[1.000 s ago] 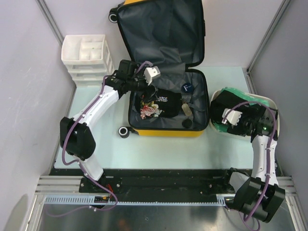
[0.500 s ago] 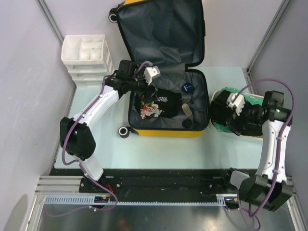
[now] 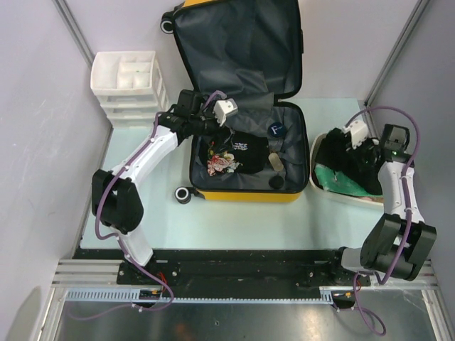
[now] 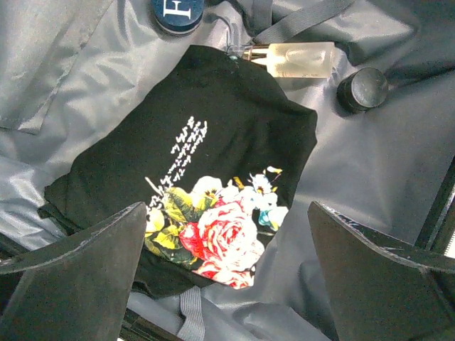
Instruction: Open, take out, and arrange the luggage
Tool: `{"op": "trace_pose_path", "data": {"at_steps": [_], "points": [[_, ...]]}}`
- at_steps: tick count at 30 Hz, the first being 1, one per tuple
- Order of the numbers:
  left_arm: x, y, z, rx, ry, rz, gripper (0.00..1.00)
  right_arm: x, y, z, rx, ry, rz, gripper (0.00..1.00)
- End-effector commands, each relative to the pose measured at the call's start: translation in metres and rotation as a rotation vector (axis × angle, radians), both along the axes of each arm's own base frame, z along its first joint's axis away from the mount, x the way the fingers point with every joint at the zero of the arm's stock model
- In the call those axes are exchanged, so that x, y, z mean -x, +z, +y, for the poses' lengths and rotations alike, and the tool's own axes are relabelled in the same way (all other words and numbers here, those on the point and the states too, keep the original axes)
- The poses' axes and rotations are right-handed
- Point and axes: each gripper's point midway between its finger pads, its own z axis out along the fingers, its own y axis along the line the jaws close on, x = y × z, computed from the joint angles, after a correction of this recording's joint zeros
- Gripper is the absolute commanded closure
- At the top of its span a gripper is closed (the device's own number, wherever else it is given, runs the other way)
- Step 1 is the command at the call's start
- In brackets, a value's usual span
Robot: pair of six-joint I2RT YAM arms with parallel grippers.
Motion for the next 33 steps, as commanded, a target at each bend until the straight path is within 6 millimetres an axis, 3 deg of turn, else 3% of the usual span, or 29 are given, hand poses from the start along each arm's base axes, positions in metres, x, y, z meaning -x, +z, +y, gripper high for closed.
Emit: {"op": "trace_pose_path", "data": {"at_steps": [1,2,4,7,11,13,15,18,21,26,28,33], "points": [[-0.002,0.012,-0.003,0.028,0.026,-0.003,0.0,-0.054,0.082,-0.059,0.143,-0.224,-0.372,0.85],[-0.002,0.011,-0.003,0.026,0.028,-0.003,0.0,-0.059,0.091,-0.06,0.145,-0.221,-0.413,0.85],[-0.005,0.009,-0.001,0.014,0.04,-0.007,0.0,-0.062,0.089,-0.053,0.136,-0.18,-0.415,0.81],[-0.019,-0.001,0.005,-0.034,0.093,-0.016,0.0,-0.051,0.061,-0.031,0.082,-0.096,-0.301,0.78],[-0.028,-0.026,0.012,-0.115,0.117,-0.021,0.01,-0.016,0.01,-0.001,-0.014,-0.036,-0.107,0.73],[-0.029,-0.046,0.011,-0.176,0.105,-0.026,0.01,-0.002,-0.007,0.013,-0.032,0.013,-0.032,0.63],[-0.027,-0.065,0.007,-0.225,0.066,-0.026,0.01,0.01,-0.013,0.02,-0.059,0.021,0.013,0.45],[-0.022,-0.079,-0.01,-0.242,0.001,-0.023,0.0,0.013,-0.001,0.026,-0.075,0.023,-0.008,0.21],[-0.021,-0.094,-0.028,-0.242,-0.043,-0.001,0.0,0.015,0.027,0.033,-0.089,0.013,-0.067,0.13],[-0.027,-0.132,-0.048,-0.3,-0.078,0.017,0.0,0.026,0.074,0.051,-0.139,0.019,-0.174,0.09],[-0.033,-0.137,-0.052,-0.325,-0.08,-0.004,0.0,0.028,0.09,0.063,-0.167,0.027,-0.205,0.09],[-0.036,-0.173,-0.047,-0.418,-0.093,0.003,0.06,0.027,0.116,0.093,-0.228,0.063,-0.249,0.07]]}}
